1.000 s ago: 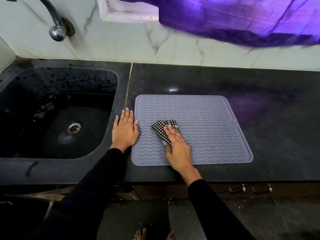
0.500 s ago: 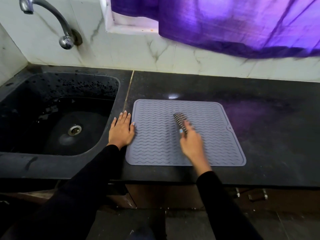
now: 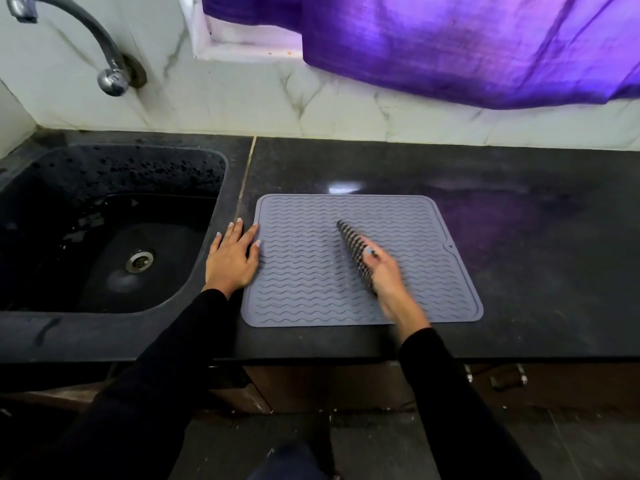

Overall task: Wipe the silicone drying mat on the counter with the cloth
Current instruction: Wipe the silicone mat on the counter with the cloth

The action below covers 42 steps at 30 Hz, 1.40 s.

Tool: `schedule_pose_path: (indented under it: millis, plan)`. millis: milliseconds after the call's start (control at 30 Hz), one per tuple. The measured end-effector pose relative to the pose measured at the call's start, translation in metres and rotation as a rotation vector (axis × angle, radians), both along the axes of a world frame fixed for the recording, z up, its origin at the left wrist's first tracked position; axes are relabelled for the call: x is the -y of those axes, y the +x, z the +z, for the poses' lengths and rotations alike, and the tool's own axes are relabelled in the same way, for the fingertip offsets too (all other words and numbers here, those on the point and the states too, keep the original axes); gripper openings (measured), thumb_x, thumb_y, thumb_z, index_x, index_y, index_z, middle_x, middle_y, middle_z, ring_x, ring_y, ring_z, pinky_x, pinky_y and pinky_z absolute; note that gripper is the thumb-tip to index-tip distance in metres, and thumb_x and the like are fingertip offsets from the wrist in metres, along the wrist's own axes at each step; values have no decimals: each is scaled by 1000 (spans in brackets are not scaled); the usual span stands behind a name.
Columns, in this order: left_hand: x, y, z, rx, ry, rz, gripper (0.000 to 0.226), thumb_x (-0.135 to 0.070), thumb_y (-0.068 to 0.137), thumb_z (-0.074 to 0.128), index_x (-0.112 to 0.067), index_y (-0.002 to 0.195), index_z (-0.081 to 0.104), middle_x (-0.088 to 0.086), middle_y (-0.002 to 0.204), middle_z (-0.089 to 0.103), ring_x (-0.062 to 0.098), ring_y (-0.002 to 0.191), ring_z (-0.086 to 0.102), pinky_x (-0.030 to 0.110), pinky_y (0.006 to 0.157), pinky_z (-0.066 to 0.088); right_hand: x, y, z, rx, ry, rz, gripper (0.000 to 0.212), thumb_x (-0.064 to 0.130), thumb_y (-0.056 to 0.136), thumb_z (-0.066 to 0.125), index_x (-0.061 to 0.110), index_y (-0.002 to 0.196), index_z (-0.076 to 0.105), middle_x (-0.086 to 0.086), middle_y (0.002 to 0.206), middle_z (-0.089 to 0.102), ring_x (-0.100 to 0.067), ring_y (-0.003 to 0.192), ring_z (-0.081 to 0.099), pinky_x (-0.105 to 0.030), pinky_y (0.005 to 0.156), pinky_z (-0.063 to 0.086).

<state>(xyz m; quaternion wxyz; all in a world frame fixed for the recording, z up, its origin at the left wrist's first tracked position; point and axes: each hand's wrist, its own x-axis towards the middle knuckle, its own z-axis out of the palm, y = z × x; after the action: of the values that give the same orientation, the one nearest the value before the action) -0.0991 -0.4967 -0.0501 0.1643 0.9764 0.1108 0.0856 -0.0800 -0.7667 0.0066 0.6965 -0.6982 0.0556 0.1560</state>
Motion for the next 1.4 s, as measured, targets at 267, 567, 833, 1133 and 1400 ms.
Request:
schedule_pose_path:
  millis: [267,567,833,1133,1400]
  plan:
    - [-1,0,1,20,-23,9,62,-49,88,20,-24,143,34,9,153,25,22,143,17,41,116,8,36,-8,33,366,-420,-196,44,19,98,38,18,142,34,0,148,36,-18,135,33,-32,109,26]
    - [0,1,0,29,-24,12,61,-50,89,21,-24,143,34,8,154,24,20,143,16,40,116,8,5,-18,-38,457,-1142,81,66,40,97,32,9,148,4,-5,158,2,-17,145,1,-29,118,-1]
    - [-1,0,0,32,-6,1,63,-50,88,19,-23,143,35,9,153,26,22,143,18,41,116,9,33,-5,-11,209,-381,-88,43,23,98,42,18,140,39,-2,136,49,-15,116,48,-31,97,39]
    - [0,0,1,0,9,-7,64,-48,88,17,-21,144,32,12,153,25,25,143,17,43,115,8,63,11,19,306,-339,-423,42,25,99,39,15,139,40,-7,138,49,-24,122,49,-36,103,39]
    - [0,4,-3,-3,36,25,48,-35,99,30,-22,145,30,9,155,21,21,144,13,40,116,6,24,-1,-37,527,-1161,166,59,35,98,27,14,149,5,-6,158,0,-18,145,0,-32,118,1]
